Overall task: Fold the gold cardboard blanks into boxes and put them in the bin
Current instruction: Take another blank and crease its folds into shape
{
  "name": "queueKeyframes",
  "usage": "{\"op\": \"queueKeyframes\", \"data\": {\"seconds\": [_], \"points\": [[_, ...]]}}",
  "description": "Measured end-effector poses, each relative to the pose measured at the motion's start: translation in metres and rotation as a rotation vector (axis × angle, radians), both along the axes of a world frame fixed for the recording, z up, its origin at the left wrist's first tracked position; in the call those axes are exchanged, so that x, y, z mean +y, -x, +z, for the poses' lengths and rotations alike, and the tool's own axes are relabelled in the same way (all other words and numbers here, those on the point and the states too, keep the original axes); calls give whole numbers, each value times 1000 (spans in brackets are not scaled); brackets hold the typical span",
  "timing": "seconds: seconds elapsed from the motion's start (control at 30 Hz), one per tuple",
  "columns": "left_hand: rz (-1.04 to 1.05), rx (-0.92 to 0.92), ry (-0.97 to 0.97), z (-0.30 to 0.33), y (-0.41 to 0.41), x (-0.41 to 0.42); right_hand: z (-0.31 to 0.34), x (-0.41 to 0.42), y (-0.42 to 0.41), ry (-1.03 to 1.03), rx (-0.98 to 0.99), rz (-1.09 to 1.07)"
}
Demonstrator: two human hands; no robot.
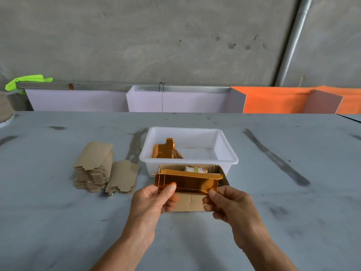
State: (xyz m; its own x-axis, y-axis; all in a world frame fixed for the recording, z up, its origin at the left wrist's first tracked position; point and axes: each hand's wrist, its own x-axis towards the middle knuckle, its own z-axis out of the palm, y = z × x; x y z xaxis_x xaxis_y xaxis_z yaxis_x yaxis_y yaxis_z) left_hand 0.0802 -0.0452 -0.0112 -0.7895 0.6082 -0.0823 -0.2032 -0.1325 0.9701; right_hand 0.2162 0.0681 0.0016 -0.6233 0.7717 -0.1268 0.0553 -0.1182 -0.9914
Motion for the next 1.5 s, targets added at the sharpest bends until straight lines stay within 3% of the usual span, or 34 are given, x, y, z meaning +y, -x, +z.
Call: {"op": "queueKeyframes", "data": {"seconds": [0.2,0.73,0.9,1.03,1.3,1.5], "points": [[22,-2,34,0,-3,0,-4,1,-2,165,80,-7],[135,166,-40,-3,-10,7,-18,-10,8,133,217,-194],[190,138,-145,1,-16,11,-17,-16,15,164,374,-264],[246,-2,-220,2,-21,17,-17,-18,19,175,415,-266],[213,-11,-179,-1,-35,23,-24,-26,25,268,431,-263],[212,-35,-172,-5,-39,24,-29,-34,35,483,434,-222]]}}
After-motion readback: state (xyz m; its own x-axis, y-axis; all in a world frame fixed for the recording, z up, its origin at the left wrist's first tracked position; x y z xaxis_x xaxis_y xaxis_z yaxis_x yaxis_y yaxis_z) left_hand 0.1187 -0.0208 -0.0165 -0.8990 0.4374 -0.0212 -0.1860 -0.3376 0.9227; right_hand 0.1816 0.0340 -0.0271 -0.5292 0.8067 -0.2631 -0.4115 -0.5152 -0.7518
